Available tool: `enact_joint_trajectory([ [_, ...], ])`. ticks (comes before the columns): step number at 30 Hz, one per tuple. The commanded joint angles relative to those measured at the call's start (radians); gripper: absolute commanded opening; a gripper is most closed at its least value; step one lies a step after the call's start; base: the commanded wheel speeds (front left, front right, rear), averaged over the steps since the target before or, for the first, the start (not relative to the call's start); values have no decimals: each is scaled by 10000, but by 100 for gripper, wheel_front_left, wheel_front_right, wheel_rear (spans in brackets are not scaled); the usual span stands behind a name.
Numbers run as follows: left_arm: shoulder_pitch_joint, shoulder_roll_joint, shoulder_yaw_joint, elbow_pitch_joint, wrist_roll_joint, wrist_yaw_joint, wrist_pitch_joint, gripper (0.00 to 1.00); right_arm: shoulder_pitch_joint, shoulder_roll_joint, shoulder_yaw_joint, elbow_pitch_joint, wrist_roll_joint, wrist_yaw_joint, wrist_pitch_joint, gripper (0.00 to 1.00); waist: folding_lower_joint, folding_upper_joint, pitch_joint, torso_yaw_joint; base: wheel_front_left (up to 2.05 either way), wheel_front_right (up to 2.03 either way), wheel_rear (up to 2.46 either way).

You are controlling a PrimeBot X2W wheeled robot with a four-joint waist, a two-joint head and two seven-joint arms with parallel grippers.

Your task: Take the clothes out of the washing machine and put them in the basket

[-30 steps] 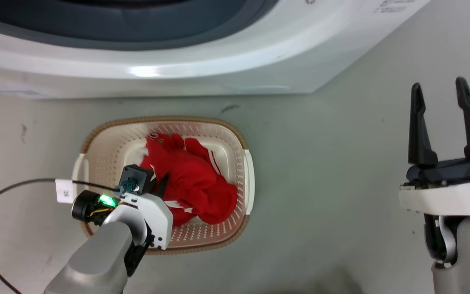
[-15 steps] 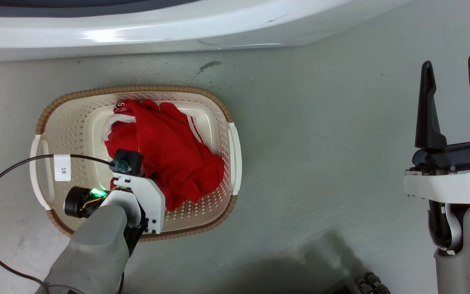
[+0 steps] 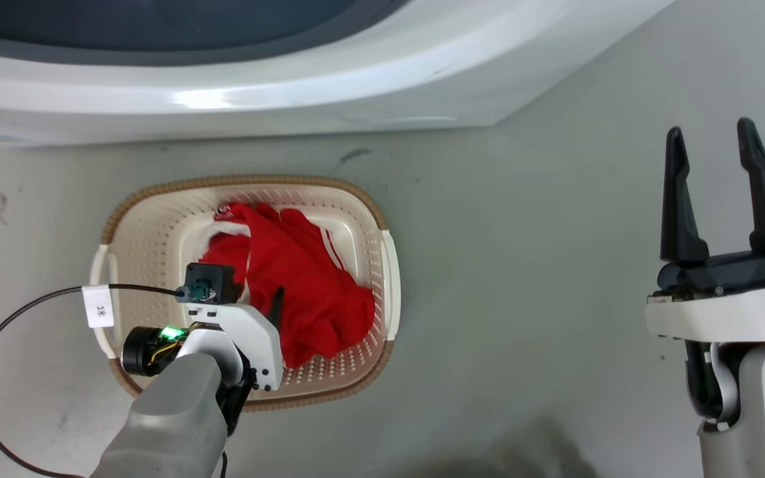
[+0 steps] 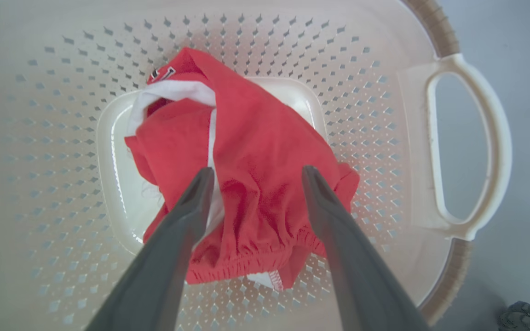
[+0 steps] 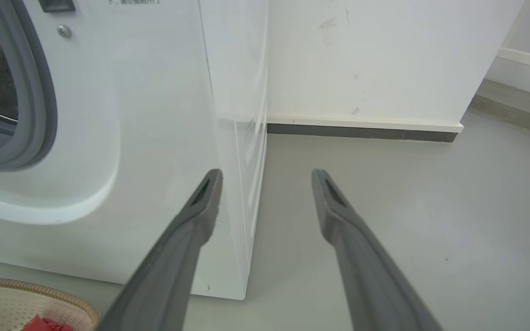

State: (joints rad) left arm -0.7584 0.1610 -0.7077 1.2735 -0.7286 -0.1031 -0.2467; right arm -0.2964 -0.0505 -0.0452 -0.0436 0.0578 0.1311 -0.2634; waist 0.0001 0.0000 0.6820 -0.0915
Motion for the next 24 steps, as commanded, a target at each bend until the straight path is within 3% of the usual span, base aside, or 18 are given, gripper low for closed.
enact_joint_trajectory([
  [1, 156, -2, 33, -83, 23, 70, -91, 100, 157, 6, -10, 38, -77, -7, -18, 100, -1, 0, -531, 214, 0, 0, 0],
  [12, 2021, 401, 1759, -3717, 1552, 1268, -184, 100, 1153, 5, -148, 388, -286, -7, -18, 100, -1, 0, -2558, 900, 0, 0, 0],
  [24, 4862, 17, 4721, -7840, 4103, 2020, -187, 100, 2231, 5, -169, 637, -372, -7, -18, 100, -1, 0, -4423, 1310, 0, 0, 0],
])
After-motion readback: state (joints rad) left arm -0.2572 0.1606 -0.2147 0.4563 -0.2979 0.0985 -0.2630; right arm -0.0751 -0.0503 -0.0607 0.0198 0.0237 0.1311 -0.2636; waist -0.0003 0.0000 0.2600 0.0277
